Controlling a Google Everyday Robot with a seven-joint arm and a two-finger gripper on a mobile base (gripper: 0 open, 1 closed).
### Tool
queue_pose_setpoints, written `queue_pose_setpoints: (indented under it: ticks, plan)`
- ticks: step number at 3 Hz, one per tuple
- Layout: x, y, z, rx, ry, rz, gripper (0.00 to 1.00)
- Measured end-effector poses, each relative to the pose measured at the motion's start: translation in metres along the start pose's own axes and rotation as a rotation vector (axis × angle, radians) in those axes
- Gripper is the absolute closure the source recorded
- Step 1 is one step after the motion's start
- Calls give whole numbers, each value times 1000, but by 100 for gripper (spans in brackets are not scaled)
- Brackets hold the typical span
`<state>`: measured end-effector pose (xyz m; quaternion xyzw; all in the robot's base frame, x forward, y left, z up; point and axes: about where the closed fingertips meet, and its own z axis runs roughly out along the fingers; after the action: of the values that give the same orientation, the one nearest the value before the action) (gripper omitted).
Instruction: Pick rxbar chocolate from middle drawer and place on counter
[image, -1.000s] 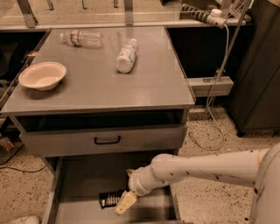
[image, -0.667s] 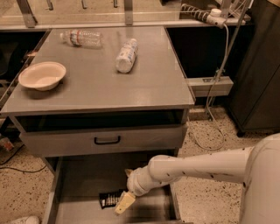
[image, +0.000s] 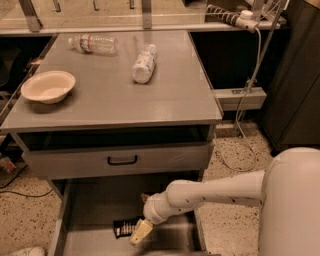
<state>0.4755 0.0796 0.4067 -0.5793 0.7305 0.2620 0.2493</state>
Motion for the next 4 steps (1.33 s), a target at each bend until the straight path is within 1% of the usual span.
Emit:
queue_pose_setpoints:
  ticks: [1,2,4]
  plan:
    - [9,5,9,-9,-5,15,0]
    - [12,7,20,-27,-22,20,0]
    - [19,11,44,-71,-69,49,0]
